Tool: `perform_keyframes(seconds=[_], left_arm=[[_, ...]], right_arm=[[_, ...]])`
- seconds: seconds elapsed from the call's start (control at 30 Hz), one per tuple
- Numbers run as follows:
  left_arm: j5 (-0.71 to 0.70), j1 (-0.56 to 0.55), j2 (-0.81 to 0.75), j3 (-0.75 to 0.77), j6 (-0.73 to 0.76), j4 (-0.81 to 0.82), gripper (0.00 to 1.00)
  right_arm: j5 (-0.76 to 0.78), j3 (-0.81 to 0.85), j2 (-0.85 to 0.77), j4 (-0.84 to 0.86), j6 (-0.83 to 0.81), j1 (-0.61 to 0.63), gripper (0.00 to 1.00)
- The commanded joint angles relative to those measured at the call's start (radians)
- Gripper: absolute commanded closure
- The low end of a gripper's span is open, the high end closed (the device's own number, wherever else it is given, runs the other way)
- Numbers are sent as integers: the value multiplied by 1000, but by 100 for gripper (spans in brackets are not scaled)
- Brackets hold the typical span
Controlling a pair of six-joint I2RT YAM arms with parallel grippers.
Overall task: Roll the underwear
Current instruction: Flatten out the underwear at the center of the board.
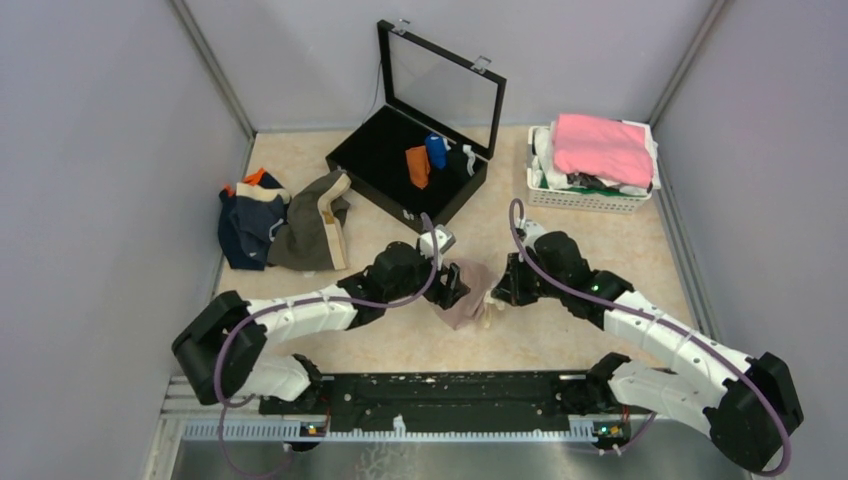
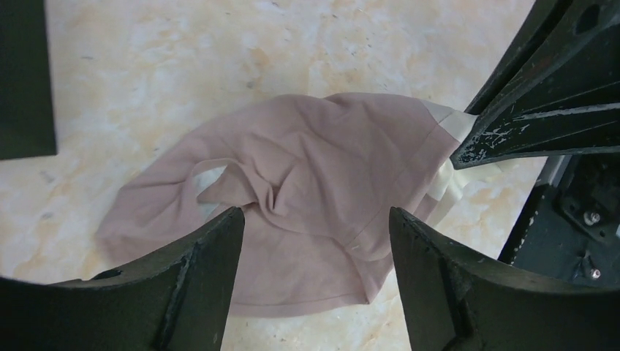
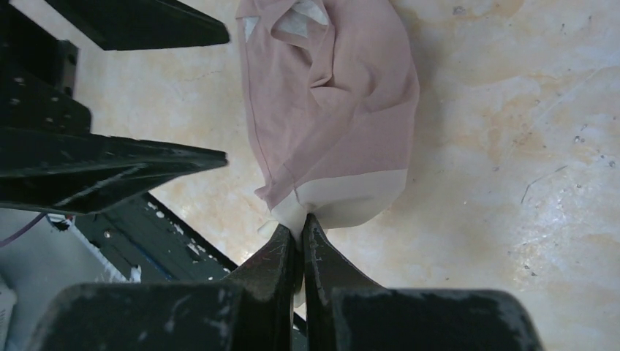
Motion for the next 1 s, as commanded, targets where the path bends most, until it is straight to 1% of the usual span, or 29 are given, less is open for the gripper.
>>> perform_keyframes(seconds=[0.0, 0.03, 0.07, 0.3, 0.57, 0.73, 0.97], left_arm=[[122, -22, 100, 90, 90, 94, 25], [138, -28, 120, 101, 101, 91, 29], [146, -35, 135, 107, 109, 94, 30], [182, -62, 175, 104, 150, 101, 30], [271, -71, 143, 82, 180, 92, 29], [257, -75, 168, 83, 188, 94, 30], [232, -75, 223, 115, 189, 117, 39]], right_arm=[[-52, 33, -10, 35, 7, -17, 100], [-52, 32, -12, 33, 8, -17, 100], [-52, 31, -13, 33, 8, -19, 100], [-46, 30, -15, 34, 16, -22, 100], [1, 39, -11, 6, 8, -22, 100], [-13, 38, -15, 8, 16, -22, 100], [-23, 30, -27, 9, 24, -22, 100]])
